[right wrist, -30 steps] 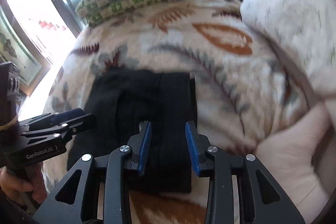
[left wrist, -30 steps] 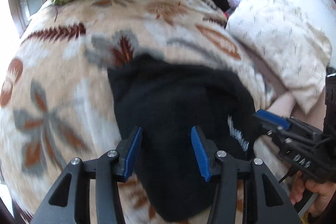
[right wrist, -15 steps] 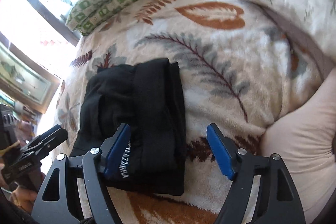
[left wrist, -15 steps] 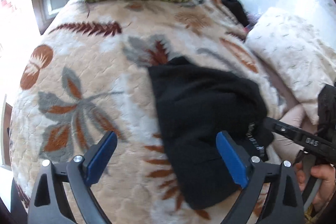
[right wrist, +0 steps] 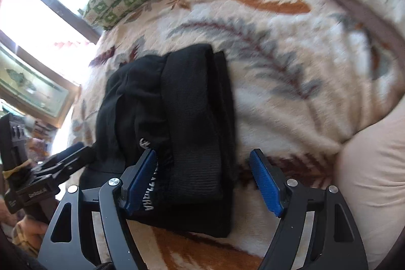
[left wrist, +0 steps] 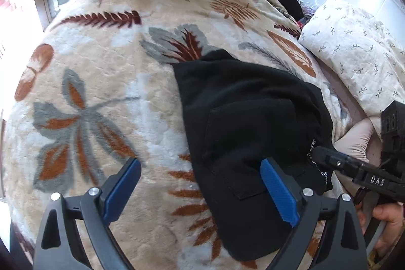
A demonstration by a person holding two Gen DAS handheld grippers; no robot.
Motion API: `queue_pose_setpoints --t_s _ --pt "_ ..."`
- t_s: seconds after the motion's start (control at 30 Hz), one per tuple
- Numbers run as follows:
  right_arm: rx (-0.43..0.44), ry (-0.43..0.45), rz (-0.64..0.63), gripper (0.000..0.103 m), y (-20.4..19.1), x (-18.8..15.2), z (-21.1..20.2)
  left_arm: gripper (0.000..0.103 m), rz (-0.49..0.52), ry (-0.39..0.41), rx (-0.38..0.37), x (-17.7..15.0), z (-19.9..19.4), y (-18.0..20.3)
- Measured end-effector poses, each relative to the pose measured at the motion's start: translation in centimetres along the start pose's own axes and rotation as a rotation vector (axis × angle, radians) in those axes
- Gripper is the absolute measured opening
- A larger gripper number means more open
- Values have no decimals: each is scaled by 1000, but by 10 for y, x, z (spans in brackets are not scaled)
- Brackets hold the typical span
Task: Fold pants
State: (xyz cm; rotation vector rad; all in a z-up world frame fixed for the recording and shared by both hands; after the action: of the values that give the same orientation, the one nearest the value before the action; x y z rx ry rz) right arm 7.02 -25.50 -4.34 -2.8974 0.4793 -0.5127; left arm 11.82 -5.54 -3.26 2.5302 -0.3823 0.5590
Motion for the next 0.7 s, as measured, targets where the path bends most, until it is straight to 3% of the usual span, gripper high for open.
queue_pose_setpoints --t_s 0.07,0.2,0.3,0.37,0.43,0.53,0.7 --pt "13 21 -23 76 -7 0 2 97 -17 -33 -35 -4 15 3" --pt "15 24 -38 69 -15 1 6 96 -7 -19 -52 2 28 13" --pt "5 30 -19 53 -9 2 6 83 6 -28 -59 6 34 22" --pt "1 29 -23 47 -8 2 5 81 2 -26 -57 6 33 24" --pt "18 29 -30 31 -15 0 2 65 -14 -10 -70 6 27 22" --pt "17 59 -74 26 -28 2 -9 46 -29 19 -103 9 14 22" --pt "54 110 -86 25 -45 17 -31 38 -13 59 -129 25 -6 30"
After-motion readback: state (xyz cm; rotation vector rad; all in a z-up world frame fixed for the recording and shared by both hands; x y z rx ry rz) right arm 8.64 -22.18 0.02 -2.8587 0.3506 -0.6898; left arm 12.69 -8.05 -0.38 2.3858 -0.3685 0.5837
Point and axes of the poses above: each gripper's, at about its wrist camera, not at the fingertips, and z roughly the way its jaws point, y to its right, x to its top, the point moved 9 cm from there along z, roughly the way its jaws point, and after that the axes turned 13 degrees about -x, right-handed, at the moved point
